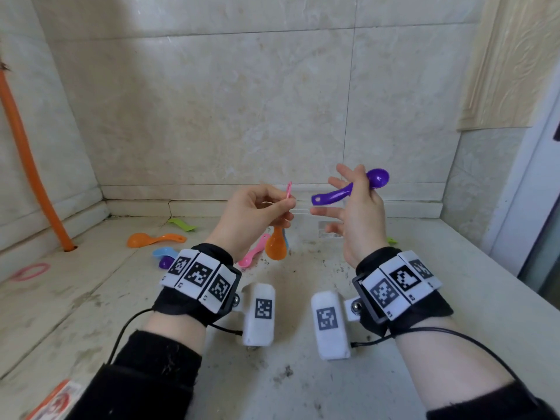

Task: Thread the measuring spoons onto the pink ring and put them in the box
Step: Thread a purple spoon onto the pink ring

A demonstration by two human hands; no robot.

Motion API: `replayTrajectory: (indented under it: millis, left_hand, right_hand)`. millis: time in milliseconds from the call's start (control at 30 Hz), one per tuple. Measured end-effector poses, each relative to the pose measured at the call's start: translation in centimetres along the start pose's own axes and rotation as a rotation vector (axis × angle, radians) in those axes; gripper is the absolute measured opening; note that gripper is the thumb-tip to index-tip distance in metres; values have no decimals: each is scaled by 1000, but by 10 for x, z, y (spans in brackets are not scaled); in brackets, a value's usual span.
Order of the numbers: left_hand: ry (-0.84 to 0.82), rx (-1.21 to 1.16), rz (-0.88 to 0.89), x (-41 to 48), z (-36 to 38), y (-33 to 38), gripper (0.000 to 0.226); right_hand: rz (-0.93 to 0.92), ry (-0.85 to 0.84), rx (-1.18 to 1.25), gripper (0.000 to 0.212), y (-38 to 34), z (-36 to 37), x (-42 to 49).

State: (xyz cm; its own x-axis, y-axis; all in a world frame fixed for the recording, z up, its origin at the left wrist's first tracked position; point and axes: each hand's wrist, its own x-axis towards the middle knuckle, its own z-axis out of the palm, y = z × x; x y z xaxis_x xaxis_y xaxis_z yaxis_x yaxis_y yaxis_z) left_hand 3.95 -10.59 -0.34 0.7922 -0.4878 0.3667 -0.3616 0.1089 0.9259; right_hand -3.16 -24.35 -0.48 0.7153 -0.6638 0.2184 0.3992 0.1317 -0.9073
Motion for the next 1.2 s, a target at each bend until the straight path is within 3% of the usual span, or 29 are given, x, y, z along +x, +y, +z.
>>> replayTrajectory:
  millis: [167, 300, 633, 967, 1200]
  left_hand:
    - [6, 191, 37, -1, 2, 0, 7]
    - [-8, 221, 29, -2, 3, 0, 12]
    - [-9, 305, 30, -6, 3, 5, 16]
    - [11, 331, 25, -4, 2, 4, 16]
    - [15, 368, 18, -3, 2, 3, 20]
  right_hand:
    - [-25, 67, 24, 39, 2, -1, 3]
    - [-67, -13, 99, 18, 4, 0, 3]
    - [-27, -228, 65, 18, 7, 3, -2]
    - [-85, -214, -26, 11, 9, 3, 0]
    - [-186, -188, -254, 15, 12, 4, 4]
